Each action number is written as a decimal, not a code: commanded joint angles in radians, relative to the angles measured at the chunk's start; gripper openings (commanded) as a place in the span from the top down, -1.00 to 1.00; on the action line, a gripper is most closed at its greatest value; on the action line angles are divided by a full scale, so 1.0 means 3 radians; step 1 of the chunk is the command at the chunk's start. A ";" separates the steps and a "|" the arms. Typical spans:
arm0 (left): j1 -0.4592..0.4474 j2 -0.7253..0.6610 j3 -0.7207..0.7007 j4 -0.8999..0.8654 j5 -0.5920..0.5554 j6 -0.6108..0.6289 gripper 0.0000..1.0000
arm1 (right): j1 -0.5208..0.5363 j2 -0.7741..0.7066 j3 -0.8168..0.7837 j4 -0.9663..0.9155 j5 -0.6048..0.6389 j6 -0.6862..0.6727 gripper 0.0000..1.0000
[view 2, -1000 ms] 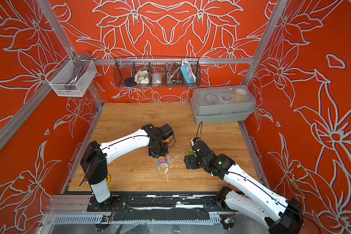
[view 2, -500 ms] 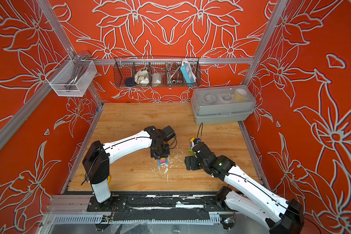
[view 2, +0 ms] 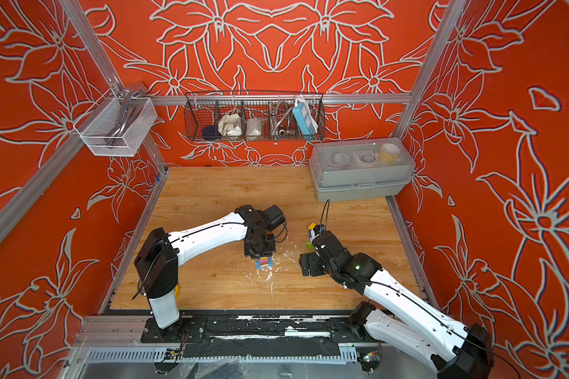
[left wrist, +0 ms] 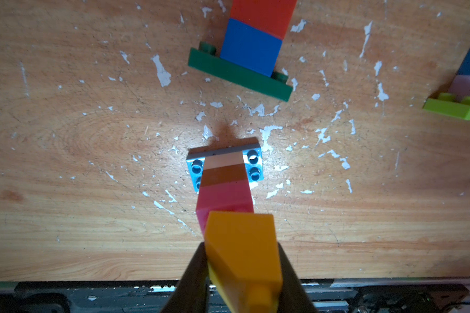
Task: Assemble the number 1 with lego
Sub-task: Assemble the lego brick with the lego brick.
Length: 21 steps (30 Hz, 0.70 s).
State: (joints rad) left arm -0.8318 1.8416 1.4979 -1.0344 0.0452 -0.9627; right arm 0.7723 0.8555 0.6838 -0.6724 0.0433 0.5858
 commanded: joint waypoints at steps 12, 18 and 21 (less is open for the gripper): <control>-0.0059 0.0119 0.0182 -0.0417 -0.0156 0.0036 1.00 | -0.0003 -0.0052 -0.0096 0.0088 -0.0014 -0.0040 -0.89; -0.0096 0.0199 0.0235 -0.0402 -0.0110 0.0145 1.00 | -0.0006 -0.0061 -0.0095 0.0083 -0.0014 -0.0060 -0.88; -0.0101 0.0227 0.0238 -0.0414 -0.0105 0.0171 1.00 | -0.0007 -0.0071 -0.0096 0.0092 -0.0017 -0.0056 -0.89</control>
State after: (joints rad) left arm -0.8562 1.8885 1.5543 -1.1252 0.0196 -0.9333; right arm 0.7723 0.8463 0.6697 -0.6502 0.0433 0.5812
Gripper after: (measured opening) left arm 0.309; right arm 0.943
